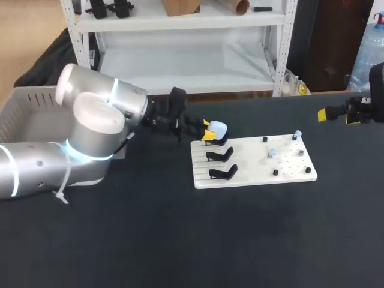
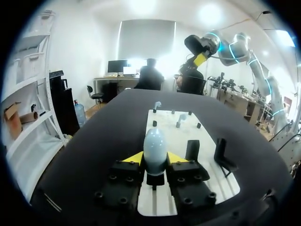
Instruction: Pick up each earbud case from the left stands, insert the matching earbuds, close the lid, and place the case in the box.
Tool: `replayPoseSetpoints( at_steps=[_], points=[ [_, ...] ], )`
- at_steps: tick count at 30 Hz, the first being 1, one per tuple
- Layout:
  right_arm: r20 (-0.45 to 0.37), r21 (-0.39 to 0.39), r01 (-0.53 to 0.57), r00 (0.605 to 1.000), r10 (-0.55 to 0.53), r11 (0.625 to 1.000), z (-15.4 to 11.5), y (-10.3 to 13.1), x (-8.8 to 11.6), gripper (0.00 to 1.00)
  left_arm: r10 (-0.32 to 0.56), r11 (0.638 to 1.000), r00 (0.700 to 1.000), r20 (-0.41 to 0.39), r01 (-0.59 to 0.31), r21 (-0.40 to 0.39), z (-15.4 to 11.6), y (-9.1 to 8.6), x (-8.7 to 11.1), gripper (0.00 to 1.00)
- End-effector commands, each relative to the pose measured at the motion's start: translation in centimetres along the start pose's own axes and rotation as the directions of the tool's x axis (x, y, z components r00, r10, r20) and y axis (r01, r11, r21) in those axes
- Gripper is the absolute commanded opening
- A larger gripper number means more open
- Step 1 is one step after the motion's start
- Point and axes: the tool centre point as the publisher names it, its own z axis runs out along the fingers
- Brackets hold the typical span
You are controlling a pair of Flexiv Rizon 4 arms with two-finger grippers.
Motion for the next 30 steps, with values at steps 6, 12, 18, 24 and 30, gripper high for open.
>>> replayPoseSetpoints(
  at_steps=[6, 12, 18, 24, 30],
  points=[
    [-0.001, -0.001, 0.001, 1.0, -0.001, 1.0, 0.0, -0.1, 0.0, 1.0, 0.012, 1.0, 0.991, 0.13, -0.01, -0.019, -3.4, -3.3, -3.1, 0.0],
    [-0.001, -0.001, 0.001, 1.0, -0.001, 1.0, 0.0, -0.1, 0.0, 1.0, 0.03, 0.997, 0.971, 0.237, -0.014, -0.072, -4.0, -5.2, -5.8, 0.0],
    [-0.001, -0.001, 0.001, 1.0, -0.001, 1.0, 0.0, -0.1, 0.0, 1.0, 0.053, 0.996, 0.944, 0.324, -0.024, -0.092, -5.3, -7.0, -7.8, 0.0],
    [-0.001, -0.001, 0.001, 1.0, -0.001, 1.0, 0.0, -0.1, 0.0, 1.0, 0.056, 0.995, 0.94, 0.336, -0.026, -0.095, -5.6, -7.3, -8.1, 0.0],
    [-0.001, -0.001, 0.001, 1.0, -0.001, 1.0, 0.0, -0.1, 0.0, 1.0, 0.056, 0.995, 0.94, 0.336, -0.026, -0.095, -5.6, -7.3, -8.1, 0.0]
  ],
)
